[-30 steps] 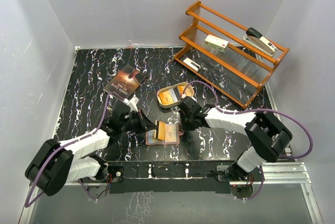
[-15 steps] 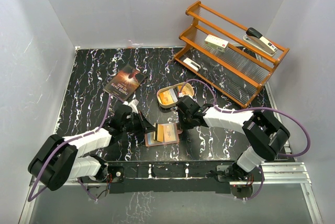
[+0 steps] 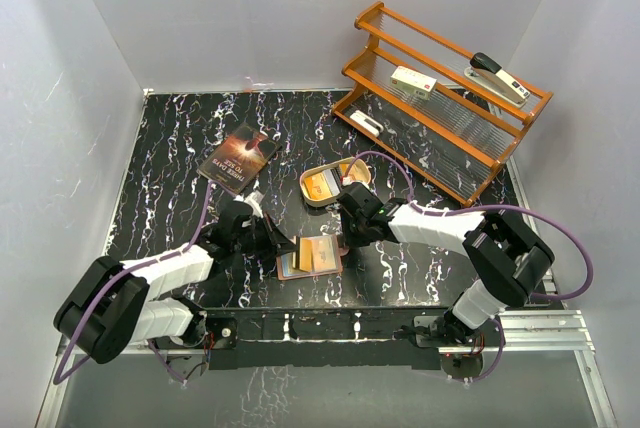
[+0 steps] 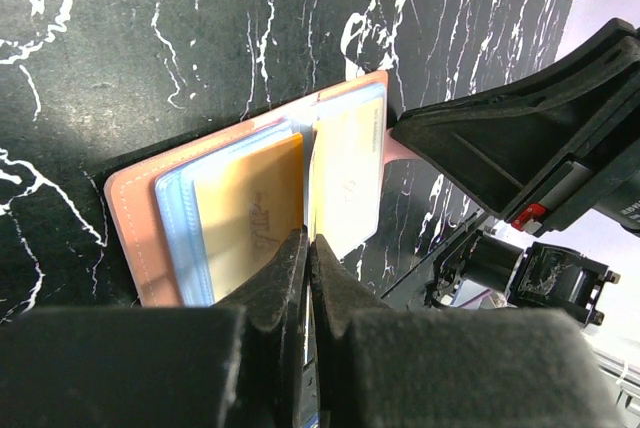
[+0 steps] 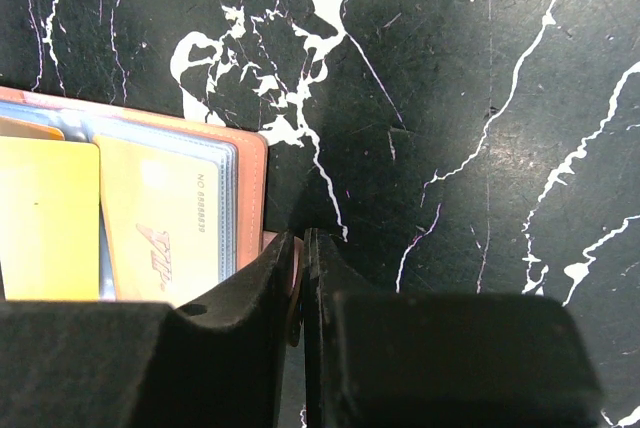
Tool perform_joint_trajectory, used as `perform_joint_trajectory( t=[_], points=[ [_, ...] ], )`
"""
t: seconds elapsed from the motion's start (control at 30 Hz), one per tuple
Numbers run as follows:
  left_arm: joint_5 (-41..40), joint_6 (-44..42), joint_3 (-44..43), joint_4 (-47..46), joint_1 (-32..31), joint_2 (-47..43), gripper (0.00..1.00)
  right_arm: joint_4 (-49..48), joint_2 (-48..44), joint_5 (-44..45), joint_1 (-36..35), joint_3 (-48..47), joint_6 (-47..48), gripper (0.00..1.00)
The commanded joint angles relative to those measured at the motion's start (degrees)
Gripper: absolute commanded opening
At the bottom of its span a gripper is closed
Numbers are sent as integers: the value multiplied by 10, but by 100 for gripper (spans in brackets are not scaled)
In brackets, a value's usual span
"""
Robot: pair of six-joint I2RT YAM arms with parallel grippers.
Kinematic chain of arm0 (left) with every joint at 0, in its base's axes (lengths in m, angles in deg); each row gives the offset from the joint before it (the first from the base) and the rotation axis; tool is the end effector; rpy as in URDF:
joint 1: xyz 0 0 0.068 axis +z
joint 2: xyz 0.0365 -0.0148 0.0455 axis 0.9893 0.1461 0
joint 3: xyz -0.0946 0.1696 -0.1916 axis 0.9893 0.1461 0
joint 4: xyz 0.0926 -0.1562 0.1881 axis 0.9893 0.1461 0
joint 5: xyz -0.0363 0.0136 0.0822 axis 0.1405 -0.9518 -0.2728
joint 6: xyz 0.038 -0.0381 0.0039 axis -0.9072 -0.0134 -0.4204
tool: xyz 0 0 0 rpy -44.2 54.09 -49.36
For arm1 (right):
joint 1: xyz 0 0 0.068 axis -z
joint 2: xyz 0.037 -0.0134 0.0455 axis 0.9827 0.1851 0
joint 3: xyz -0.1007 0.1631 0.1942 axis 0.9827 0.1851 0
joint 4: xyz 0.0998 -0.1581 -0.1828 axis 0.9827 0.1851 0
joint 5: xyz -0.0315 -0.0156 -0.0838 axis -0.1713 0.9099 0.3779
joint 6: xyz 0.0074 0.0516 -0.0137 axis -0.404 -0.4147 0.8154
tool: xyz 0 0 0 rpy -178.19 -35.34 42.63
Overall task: Put the credit cards into the card holder
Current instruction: Insert the credit card into the card holder.
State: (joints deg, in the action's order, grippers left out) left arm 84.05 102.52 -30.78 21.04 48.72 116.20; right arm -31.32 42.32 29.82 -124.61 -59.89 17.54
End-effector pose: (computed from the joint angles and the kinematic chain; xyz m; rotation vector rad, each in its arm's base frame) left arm 0.1781 -0.1296 0.1511 -0.2668 2.3693 -1.2182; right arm 0.2037 0.2044 0.1579 -0.2543 2.7289 0.3874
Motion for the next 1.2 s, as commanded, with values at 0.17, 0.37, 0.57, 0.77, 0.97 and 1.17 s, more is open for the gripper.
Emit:
perform_joint_trajectory(
  t=[0.17, 0.37, 0.57, 0.77, 0.97, 1.17],
  points=[
    [6, 13, 7, -26, -4, 22, 0, 7, 13, 16, -4, 32, -5, 8],
    [2, 36, 12, -28, -3, 31, 0, 7, 11, 15, -4, 38, -5, 8],
    [-18, 46, 1, 4, -6, 31, 0, 5, 1, 15, -4, 46, -9, 7],
    [-48, 61, 18, -31, -11, 41, 0, -1, 1, 2, -5, 49, -14, 7],
    [-59, 64, 14, -59, -24, 74, 0, -32, -8, -35, -5, 75, -50, 7],
    [-85, 61, 21, -56, -34, 67, 0, -32, -26, -19, -6, 91, -64, 6]
  ],
)
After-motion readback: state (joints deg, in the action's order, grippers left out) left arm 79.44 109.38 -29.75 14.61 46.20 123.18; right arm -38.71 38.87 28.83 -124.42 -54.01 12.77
